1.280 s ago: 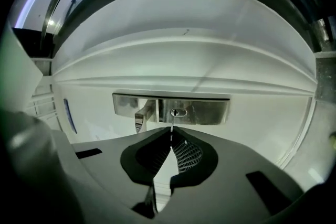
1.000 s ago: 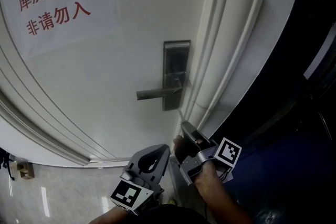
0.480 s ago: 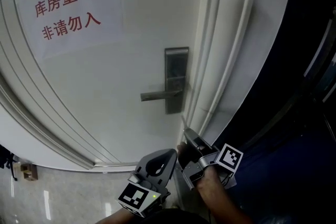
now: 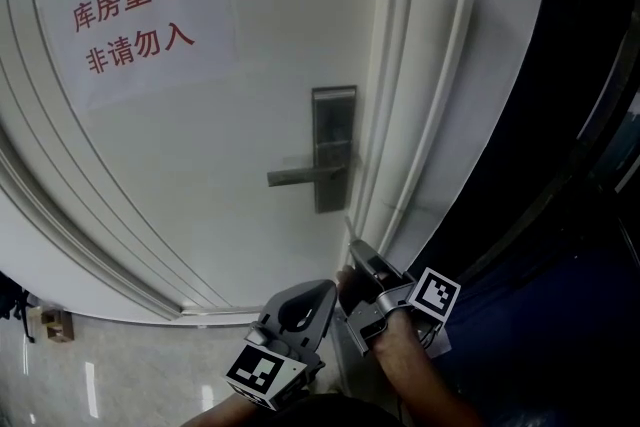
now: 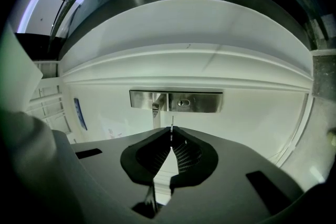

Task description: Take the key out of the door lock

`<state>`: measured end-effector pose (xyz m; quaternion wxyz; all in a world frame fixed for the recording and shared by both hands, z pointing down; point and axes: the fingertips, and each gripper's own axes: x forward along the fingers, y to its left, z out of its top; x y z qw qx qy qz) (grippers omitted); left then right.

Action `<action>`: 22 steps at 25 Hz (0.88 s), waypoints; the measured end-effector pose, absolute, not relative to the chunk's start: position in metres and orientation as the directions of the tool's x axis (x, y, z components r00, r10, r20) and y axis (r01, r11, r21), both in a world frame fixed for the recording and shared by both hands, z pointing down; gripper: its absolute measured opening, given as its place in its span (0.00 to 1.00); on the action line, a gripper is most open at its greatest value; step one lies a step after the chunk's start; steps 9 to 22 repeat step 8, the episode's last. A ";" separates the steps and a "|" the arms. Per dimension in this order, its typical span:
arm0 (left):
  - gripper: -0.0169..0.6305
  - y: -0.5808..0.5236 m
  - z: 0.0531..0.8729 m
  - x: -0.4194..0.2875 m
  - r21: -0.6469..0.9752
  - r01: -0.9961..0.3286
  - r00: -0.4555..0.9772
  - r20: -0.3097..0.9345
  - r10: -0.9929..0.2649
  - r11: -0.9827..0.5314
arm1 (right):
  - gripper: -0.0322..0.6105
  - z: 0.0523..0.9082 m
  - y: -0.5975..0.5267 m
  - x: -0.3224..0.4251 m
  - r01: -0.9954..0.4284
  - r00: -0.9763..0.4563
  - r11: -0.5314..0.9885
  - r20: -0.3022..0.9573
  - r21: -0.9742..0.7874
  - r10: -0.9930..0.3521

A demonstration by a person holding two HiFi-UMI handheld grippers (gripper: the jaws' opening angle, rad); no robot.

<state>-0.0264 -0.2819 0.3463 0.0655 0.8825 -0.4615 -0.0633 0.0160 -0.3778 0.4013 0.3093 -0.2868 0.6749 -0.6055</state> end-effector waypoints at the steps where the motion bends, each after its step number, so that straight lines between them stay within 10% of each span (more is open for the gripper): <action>1: 0.03 -0.282 0.346 -0.027 0.173 -0.807 0.566 -0.051 -0.823 -0.565 | 0.08 0.401 -0.378 0.015 -0.012 -0.645 0.102 -0.071 -0.995 -0.761; 22: 0.03 -0.285 0.345 -0.027 0.172 -0.807 0.564 -0.053 -0.824 -0.564 | 0.08 0.400 -0.382 0.013 -0.009 -0.649 0.105 -0.074 -0.994 -0.757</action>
